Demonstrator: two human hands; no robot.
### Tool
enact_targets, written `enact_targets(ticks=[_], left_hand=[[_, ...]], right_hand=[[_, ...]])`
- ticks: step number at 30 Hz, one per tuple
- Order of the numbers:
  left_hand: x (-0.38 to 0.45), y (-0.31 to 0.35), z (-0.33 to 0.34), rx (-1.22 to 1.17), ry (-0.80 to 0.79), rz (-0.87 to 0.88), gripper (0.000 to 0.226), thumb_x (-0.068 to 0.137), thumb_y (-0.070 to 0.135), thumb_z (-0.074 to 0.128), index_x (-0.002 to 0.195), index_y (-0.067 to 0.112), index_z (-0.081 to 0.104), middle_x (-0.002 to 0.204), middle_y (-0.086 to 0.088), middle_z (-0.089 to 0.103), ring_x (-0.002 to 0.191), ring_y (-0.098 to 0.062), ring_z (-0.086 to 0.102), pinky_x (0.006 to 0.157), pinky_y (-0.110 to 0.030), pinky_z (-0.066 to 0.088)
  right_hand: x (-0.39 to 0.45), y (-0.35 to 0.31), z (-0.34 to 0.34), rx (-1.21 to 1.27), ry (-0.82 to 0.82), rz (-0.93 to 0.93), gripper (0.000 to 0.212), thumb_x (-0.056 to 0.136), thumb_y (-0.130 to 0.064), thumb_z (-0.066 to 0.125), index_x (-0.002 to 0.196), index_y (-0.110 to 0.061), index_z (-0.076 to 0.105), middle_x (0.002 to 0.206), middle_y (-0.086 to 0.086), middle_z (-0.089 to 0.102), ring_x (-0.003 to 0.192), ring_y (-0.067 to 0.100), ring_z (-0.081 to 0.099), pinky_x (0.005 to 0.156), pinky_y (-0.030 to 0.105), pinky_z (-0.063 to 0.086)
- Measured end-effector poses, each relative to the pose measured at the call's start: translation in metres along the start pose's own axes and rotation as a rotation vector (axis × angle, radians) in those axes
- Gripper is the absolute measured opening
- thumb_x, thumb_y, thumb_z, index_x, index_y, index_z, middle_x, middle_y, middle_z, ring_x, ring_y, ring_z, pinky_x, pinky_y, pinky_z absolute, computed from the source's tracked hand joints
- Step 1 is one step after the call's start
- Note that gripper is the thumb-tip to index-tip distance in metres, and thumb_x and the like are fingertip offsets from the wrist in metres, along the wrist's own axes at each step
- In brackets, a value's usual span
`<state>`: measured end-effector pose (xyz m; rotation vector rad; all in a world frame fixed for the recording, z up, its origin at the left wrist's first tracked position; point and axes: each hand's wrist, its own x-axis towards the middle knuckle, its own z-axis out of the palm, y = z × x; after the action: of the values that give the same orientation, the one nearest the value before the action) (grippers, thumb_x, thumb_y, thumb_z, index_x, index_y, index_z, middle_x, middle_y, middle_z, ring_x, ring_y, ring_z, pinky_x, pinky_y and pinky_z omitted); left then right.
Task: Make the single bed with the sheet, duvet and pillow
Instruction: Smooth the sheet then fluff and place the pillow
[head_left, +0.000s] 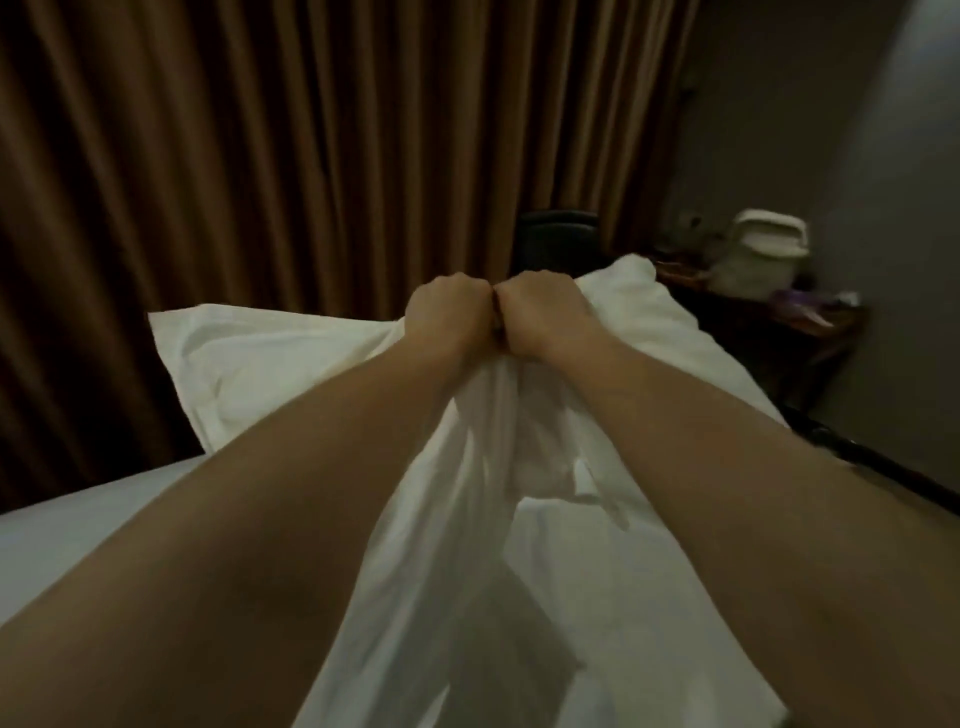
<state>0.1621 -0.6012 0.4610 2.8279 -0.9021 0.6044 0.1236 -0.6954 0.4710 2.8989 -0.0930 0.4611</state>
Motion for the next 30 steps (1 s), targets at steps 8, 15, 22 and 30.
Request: enact_targets(ticks=[8, 15, 22, 30], left_hand=[[0.051, 0.214, 0.043, 0.000, -0.029, 0.444, 0.022, 0.092, 0.032, 0.049, 0.102, 0.016, 0.061, 0.086, -0.002, 0.059, 0.078, -0.020, 0.058, 0.067, -0.033, 0.043], [0.065, 0.267, 0.080, 0.031, -0.005, 0.348, 0.040, 0.088, 0.022, 0.055, 0.126, 0.015, 0.044, 0.127, -0.011, 0.048, 0.120, -0.028, 0.043, 0.099, -0.040, 0.034], [-0.027, 0.147, 0.172, 0.275, -0.381, 0.189, 0.050, 0.085, 0.024, 0.059, 0.130, 0.014, 0.041, 0.128, -0.007, 0.044, 0.120, -0.025, 0.040, 0.103, -0.041, 0.029], [-0.164, 0.007, 0.176, 0.337, -0.534, -0.111, 0.043, 0.085, 0.023, 0.056, 0.126, 0.015, 0.044, 0.125, -0.005, 0.048, 0.118, -0.022, 0.043, 0.099, -0.037, 0.031]], right_hand=[[-0.107, 0.188, 0.039, -0.088, -0.115, 0.464, 0.016, 0.086, -0.030, 0.057, 0.098, -0.020, 0.060, 0.089, 0.000, 0.061, 0.072, 0.019, 0.051, 0.063, 0.032, 0.038], [-0.131, 0.235, 0.076, -0.109, -0.186, 0.632, 0.055, 0.087, -0.026, 0.060, 0.133, -0.013, 0.034, 0.131, 0.012, 0.043, 0.119, 0.031, 0.044, 0.094, 0.045, 0.039], [-0.149, 0.151, 0.155, -0.184, -0.523, 0.216, 0.080, 0.086, -0.042, 0.062, 0.146, -0.020, 0.014, 0.145, 0.011, 0.023, 0.131, 0.033, 0.029, 0.103, 0.057, 0.027], [-0.171, -0.014, 0.183, -0.096, -0.475, -0.193, 0.071, 0.089, -0.040, 0.056, 0.144, -0.016, 0.017, 0.145, 0.012, 0.023, 0.130, 0.033, 0.029, 0.103, 0.056, 0.027]])
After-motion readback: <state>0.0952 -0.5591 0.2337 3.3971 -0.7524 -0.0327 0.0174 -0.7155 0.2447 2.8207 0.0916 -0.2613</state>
